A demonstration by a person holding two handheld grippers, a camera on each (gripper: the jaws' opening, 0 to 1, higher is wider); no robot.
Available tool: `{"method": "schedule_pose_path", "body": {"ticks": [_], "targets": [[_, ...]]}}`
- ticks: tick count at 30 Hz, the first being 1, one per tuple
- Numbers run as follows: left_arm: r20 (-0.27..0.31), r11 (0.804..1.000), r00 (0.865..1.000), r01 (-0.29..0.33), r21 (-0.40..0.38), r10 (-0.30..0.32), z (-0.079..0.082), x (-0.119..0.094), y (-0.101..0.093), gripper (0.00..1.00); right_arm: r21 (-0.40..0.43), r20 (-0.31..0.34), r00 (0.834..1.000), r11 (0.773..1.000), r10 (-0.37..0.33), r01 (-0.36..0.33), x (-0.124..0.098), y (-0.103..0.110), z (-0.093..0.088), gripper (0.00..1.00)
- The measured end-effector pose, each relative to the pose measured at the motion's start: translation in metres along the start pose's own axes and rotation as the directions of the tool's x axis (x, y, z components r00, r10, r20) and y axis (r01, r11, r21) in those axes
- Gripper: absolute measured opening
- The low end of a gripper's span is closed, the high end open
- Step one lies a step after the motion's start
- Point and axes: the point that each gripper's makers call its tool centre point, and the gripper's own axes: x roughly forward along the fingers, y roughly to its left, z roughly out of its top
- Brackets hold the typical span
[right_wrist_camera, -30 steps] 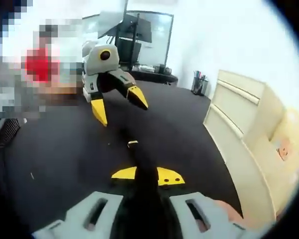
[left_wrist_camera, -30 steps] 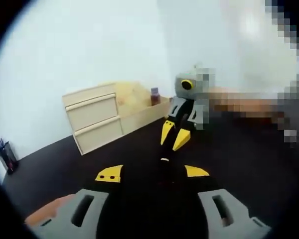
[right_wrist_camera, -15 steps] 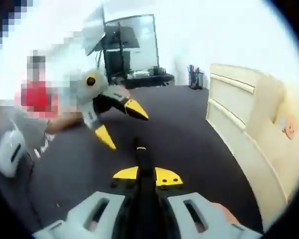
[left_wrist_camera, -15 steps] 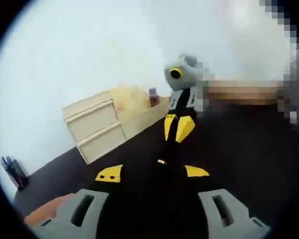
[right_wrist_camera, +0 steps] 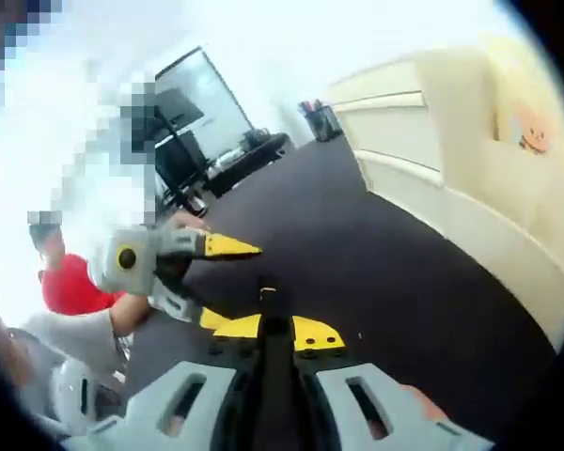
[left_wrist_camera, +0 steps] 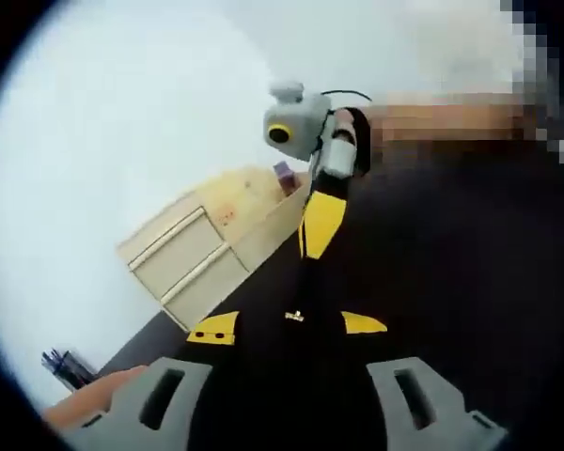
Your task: Open the drawer, pick up the cosmetic bottles from the table one by one, place them into the drawer, release the gripper, close the drawer, and move the gripper away
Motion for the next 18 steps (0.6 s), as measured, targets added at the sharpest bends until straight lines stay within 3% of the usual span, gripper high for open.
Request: {"method": "schedule_pose_path", "body": {"ticks": [6,15,18], "targets": [[-0.04,0.997,0.998,-0.036,0.062,0.038,-0.004,0.004,-0.002,0.28,0.052,0.024,1.0,0.999,-0.001,0.0,0.0,0.008,0.009,0.06],[-0.072,0.994,0.996,-0.047,0.1,0.055,-0.008,0.005,-0.002,0.17,-0.028,0.025,1.0,1.0,-0.007,0.008,0.001,0.028,0.01,0.06],[-0.077,0.992,0.995,-0.053,0.111,0.062,-0.008,0.004,-0.001,0.11,-0.069,0.014,1.0,0.997,-0.025,0.026,0.004,0.037,0.001,0.06]]}}
